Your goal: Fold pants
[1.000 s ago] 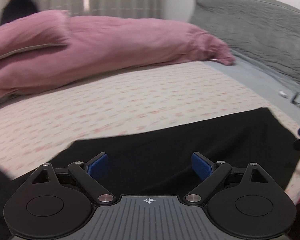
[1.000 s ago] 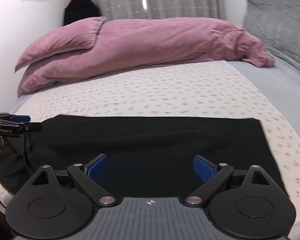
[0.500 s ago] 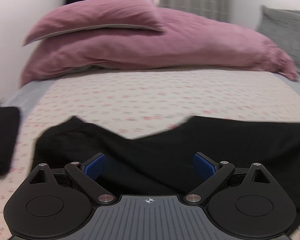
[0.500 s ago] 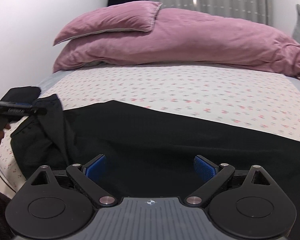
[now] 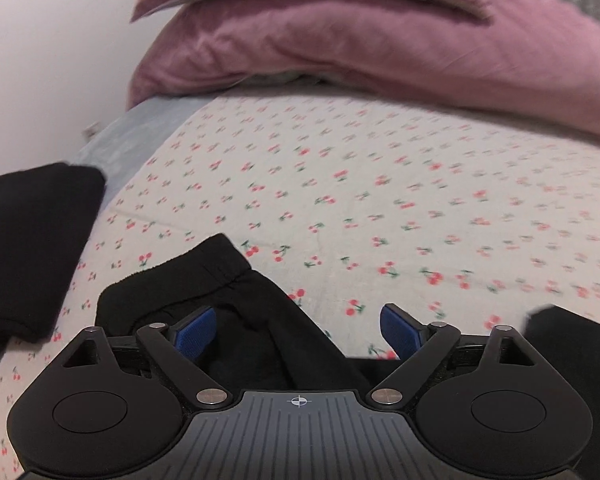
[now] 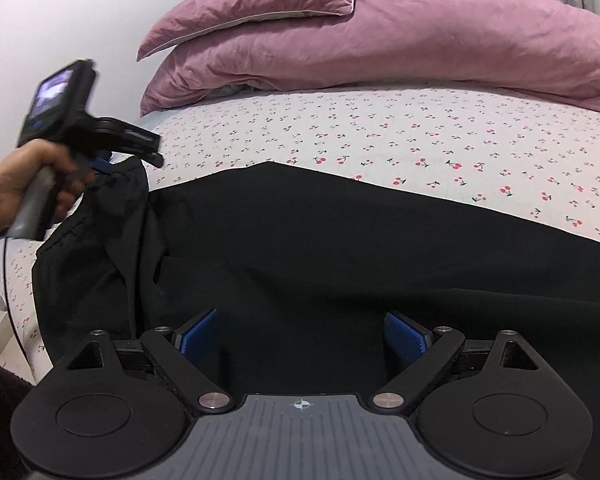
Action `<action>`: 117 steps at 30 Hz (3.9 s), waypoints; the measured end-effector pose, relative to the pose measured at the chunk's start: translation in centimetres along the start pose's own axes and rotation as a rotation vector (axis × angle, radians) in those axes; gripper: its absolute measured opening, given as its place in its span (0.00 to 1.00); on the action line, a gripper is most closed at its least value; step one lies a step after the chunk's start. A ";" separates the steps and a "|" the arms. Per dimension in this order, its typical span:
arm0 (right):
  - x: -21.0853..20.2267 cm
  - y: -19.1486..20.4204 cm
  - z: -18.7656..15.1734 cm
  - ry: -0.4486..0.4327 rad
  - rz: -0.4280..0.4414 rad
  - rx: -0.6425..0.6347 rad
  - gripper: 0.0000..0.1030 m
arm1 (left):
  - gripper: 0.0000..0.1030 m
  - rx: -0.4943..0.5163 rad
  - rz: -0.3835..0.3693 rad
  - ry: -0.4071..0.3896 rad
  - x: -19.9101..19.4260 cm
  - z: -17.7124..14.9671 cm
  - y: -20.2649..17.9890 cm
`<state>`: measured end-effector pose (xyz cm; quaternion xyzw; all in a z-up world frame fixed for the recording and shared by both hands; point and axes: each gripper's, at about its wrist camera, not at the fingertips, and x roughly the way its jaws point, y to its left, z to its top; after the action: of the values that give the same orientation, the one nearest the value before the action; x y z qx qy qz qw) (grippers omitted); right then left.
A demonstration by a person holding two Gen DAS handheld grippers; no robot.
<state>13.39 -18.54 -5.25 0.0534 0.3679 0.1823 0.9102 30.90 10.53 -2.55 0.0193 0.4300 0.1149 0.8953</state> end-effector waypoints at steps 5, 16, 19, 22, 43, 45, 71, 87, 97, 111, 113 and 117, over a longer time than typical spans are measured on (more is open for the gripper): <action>0.3 -0.2 -0.1 0.027 0.013 -0.004 0.88 | 0.77 -0.078 0.080 0.053 2.0 0.7 -0.9; -0.5 -1.3 -1.0 0.049 0.007 0.010 0.88 | 0.01 -0.249 0.067 -0.010 0.6 0.0 1.9; -0.7 -1.2 -1.1 0.047 0.013 0.006 0.88 | 0.00 -0.290 -0.007 -0.088 -2.0 -1.1 3.9; -0.7 -1.0 -1.1 0.045 0.023 0.003 0.88 | 0.00 -0.350 -0.087 -0.153 -5.0 -3.0 6.7; -2.7 3.2 -4.0 0.008 0.120 -0.207 0.63 | 0.05 -0.671 -0.478 -0.136 -5.9 -20.2 23.4; -3.2 4.2 -4.6 -0.004 0.144 -0.288 0.58 | 0.13 -0.674 -0.508 -0.181 -6.2 -20.4 24.0; -7.1 4.1 -4.8 -0.057 0.267 -0.468 0.00 | 0.34 -0.827 -0.344 -0.324 -7.0 -20.2 26.3; -5.0 5.9 -6.2 0.057 0.229 -0.542 0.00 | 0.07 -0.726 -0.233 -0.313 -5.5 -18.2 25.4; -4.4 5.3 -5.7 0.162 0.296 -0.511 0.17 | 0.19 -0.557 -0.013 -0.222 -6.5 -16.9 23.8; 0.7 0.9 5.7 0.018 0.195 -0.222 0.65 | 0.79 -0.087 -0.217 -0.269 -6.6 -8.0 22.3; 3.2 0.3 7.4 0.016 0.159 -0.208 0.65 | 0.79 -0.049 -0.243 -0.210 -4.3 -6.9 22.1; 8.1 -0.2 10.1 0.030 0.106 -0.182 0.65 | 0.79 -0.184 -0.345 -0.086 0.5 -6.1 24.5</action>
<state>25.80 -15.38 -3.23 -0.0127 0.3599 0.2636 0.8949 21.83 34.13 -3.52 -0.1315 0.3760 -0.0023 0.9172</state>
